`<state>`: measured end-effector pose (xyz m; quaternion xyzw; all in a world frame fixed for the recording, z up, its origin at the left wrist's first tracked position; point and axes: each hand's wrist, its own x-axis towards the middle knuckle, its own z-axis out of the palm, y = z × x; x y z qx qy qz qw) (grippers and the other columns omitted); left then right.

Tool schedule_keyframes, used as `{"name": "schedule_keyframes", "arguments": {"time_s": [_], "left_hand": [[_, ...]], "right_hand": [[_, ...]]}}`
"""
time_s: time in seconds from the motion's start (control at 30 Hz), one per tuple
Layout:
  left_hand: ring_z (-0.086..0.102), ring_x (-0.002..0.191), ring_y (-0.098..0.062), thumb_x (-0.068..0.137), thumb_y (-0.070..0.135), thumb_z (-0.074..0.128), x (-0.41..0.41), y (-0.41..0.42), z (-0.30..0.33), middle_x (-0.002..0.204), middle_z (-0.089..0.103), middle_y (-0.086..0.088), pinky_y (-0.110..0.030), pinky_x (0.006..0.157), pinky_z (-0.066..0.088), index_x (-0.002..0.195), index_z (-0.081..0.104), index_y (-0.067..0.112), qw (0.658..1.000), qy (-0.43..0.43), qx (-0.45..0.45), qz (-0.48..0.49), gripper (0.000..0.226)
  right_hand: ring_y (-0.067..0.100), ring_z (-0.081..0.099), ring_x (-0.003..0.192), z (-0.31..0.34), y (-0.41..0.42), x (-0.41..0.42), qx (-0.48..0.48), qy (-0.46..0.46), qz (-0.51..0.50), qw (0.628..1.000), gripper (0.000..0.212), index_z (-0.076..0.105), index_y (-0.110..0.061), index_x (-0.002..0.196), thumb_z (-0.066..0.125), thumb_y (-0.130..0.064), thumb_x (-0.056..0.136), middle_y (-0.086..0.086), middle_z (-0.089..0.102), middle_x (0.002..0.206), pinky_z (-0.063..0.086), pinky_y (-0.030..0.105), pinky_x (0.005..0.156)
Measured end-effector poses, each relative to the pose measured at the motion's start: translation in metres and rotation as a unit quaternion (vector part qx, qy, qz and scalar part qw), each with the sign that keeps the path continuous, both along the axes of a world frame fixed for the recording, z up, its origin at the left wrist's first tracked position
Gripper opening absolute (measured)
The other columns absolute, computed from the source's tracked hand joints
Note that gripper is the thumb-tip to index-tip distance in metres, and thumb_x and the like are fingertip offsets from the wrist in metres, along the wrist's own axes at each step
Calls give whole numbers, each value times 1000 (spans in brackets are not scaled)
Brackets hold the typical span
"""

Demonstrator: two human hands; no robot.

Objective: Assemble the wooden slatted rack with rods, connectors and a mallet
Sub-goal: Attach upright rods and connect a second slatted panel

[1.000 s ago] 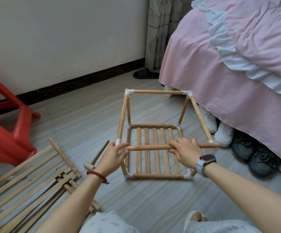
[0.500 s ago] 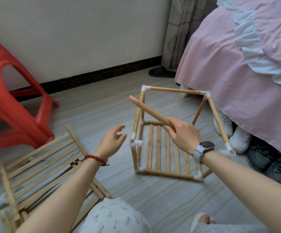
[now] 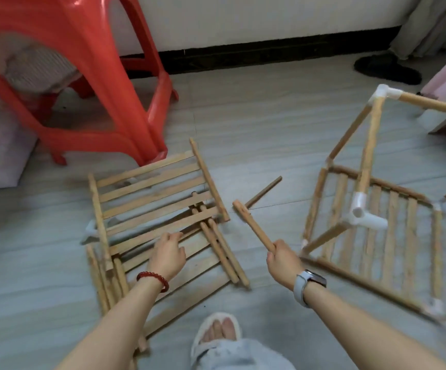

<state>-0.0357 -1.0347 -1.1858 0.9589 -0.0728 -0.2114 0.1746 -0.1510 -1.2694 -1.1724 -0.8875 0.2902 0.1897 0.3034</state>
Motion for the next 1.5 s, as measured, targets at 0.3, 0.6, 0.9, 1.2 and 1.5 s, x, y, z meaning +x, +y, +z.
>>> {"name": "schedule_keyframes", "arguments": {"time_s": [0.3, 0.6, 0.9, 1.2, 1.5], "left_hand": [[44, 119, -26, 95, 28, 48, 66, -4, -80, 127, 49, -7, -42, 103, 33, 126, 46, 19, 977, -109, 163, -80, 33], [57, 95, -31, 95, 20, 52, 78, 4, -53, 101, 60, -11, -39, 79, 46, 110, 61, 7, 993, -88, -49, -60, 21], [57, 98, -37, 101, 23, 37, 57, -24, 111, 103, 62, -13, -48, 84, 47, 120, 56, 18, 915, -181, -352, 79, 27], [44, 55, -2, 102, 23, 36, -19, -116, 325, 67, 50, 7, -18, 55, 40, 101, 58, 27, 798, -239, -550, -69, 22], [45, 55, -9, 104, 29, 28, -102, -228, 373, 63, 50, 2, -24, 60, 41, 91, 55, 15, 651, 86, -753, 32, 33]], "right_hand": [[32, 52, 112, -98, -8, 18, -45, 160, 45, 985, 14, 44, -11, 105, 39, -21, 96, 13, 56, 117, 43, 35, 82], [31, 50, 117, -74, -7, 28, 8, 191, 75, 979, 37, 41, -11, 129, 39, -26, 96, 13, 50, 129, 44, 37, 93], [20, 57, 102, 93, 21, 63, 145, -63, 73, 985, 40, 40, -14, 138, 40, -28, 100, 4, 56, 122, 44, 26, 80], [20, 47, 120, 253, -26, 11, 58, -286, -11, 956, 47, 33, -11, 142, 39, -31, 100, 8, 46, 135, 39, 29, 95], [23, 61, 94, 299, -125, -119, 312, -472, -377, 734, 15, 50, -17, 110, 48, -23, 97, -1, 57, 86, 51, 36, 80]]}}
